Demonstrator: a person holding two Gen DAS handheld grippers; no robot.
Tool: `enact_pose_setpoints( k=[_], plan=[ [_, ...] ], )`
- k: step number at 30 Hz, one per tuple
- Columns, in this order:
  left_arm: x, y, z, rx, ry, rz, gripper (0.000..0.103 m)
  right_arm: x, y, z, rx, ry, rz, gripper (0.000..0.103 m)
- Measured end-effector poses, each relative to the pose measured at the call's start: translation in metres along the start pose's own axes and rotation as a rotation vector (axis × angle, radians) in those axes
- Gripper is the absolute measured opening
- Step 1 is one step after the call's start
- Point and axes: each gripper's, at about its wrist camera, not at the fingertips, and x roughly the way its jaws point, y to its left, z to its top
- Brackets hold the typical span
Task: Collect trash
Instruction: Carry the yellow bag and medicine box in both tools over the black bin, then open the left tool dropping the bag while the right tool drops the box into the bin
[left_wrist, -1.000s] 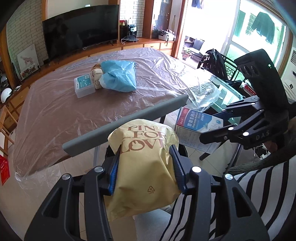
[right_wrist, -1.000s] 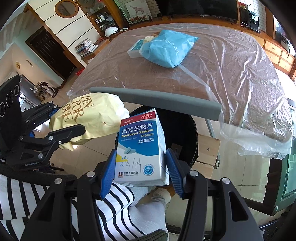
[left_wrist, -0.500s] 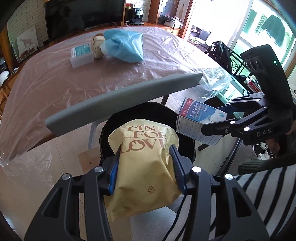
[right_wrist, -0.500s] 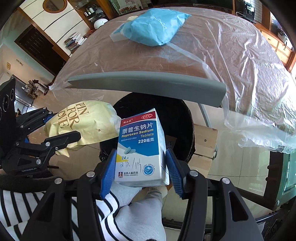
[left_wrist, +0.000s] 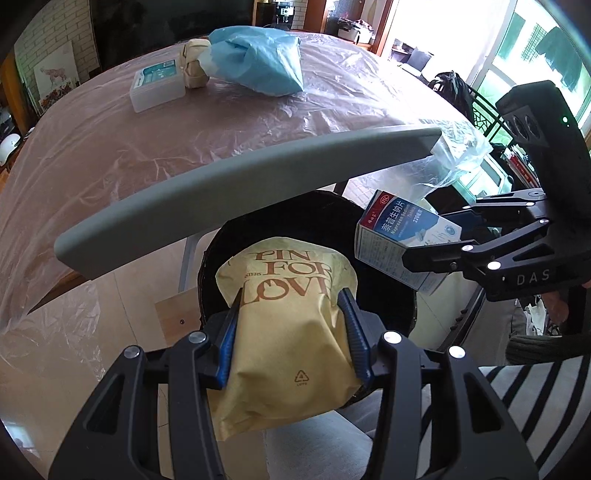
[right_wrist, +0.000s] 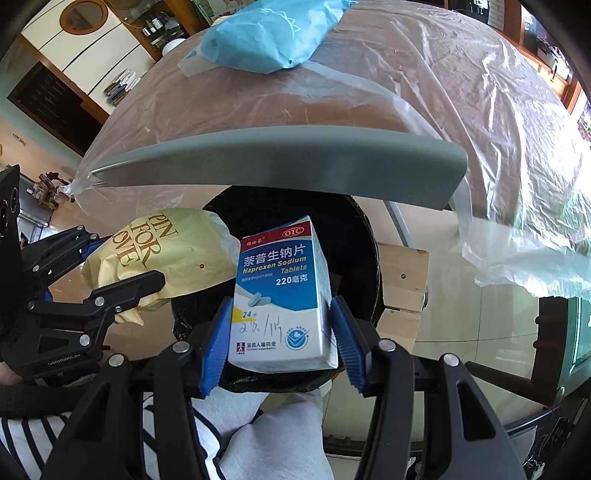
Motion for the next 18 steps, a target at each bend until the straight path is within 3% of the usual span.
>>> enact_pose_setpoints(
  k=[18],
  plan=[
    [0.035,-0.002,0.004,0.016,0.059,0.026,0.050,0.024,-0.002,0.008,0.081,0.003,-0.054,0.052]
  ],
)
